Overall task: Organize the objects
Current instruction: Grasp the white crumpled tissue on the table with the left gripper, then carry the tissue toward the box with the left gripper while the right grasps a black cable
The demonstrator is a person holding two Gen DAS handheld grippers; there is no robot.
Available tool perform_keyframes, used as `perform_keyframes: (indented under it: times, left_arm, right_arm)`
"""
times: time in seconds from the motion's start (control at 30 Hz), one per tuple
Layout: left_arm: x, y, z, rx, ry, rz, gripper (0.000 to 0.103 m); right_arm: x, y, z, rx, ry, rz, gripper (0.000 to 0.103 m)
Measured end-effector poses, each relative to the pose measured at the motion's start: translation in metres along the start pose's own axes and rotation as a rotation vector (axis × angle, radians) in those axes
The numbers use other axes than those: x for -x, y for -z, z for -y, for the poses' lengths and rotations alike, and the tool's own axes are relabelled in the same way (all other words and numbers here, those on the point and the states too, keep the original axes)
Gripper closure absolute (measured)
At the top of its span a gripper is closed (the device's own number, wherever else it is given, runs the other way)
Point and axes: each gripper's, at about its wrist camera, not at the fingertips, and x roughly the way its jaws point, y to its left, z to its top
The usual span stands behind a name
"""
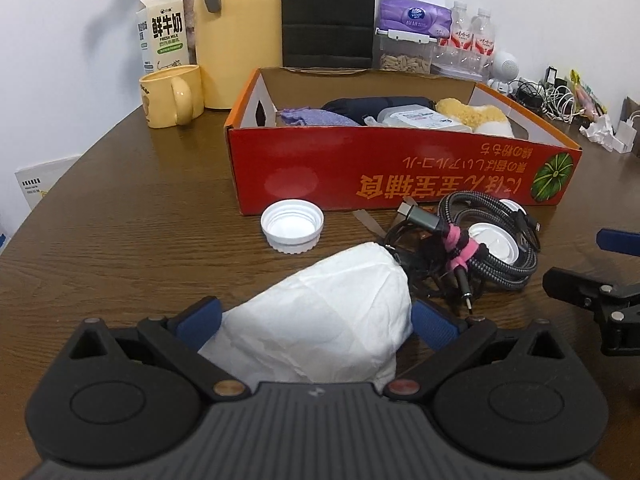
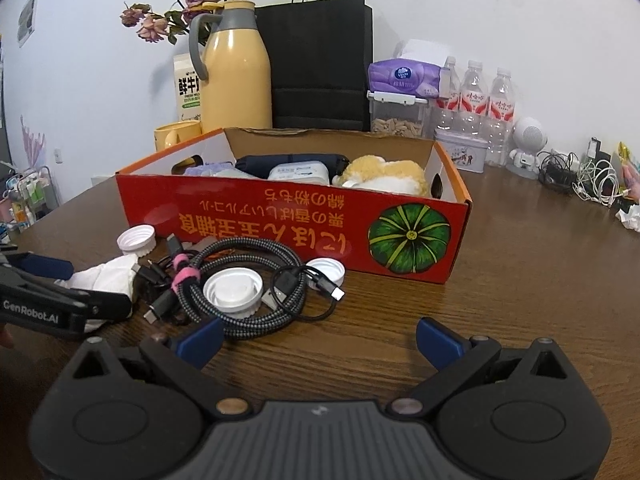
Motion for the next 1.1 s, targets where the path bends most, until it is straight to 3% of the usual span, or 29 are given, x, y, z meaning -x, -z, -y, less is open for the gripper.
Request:
perform_keyframes:
  times: [0.23,0.43,0.5,0.8,0.83,0.87,0.9,0.97,1.1]
  left_arm:
    - [0.002,0.004,0.005,-0.018,-0.006,0.023,0.002]
    - [0.009,0.007,0.008,-0.034,0.031,0.063,0.027]
    - [0.012,0.009,0.011,-0.048,0.045,0.076,0.039]
    - [0.022,0.015,0.016,-0.054,0.078,0.120,0.068]
    - [0.023,0.015,0.016,-0.052,0.075,0.123,0.067]
    - [0.025,0.015,0.016,-0.048,0.069,0.127,0.055]
    - [0.026,0.014,0.015,-0.045,0.059,0.128,0.032]
    - [0.030,0.012,0.013,-0.040,0.038,0.133,0.001]
    - [0.031,0.004,0.005,-0.074,0.024,0.103,0.000]
  right_arm:
    - [-0.002,0.000,0.002,-0.018,0.007,-0.011,0.000]
    - [-0.003,0.000,0.003,-0.028,0.006,-0.022,0.000]
    - [-0.003,0.001,0.003,-0.031,0.003,-0.025,0.000]
    - [-0.002,0.002,0.004,-0.042,0.008,-0.023,0.000]
    - [-0.003,0.002,0.004,-0.044,0.009,-0.023,0.000]
    - [-0.002,0.002,0.004,-0.044,0.010,-0.022,0.000]
    - [-0.003,0.002,0.004,-0.046,0.009,-0.024,0.000]
    - [-0.003,0.002,0.005,-0.049,0.004,-0.031,0.000]
    - [-0.003,0.003,0.005,-0.053,-0.001,-0.030,0.000]
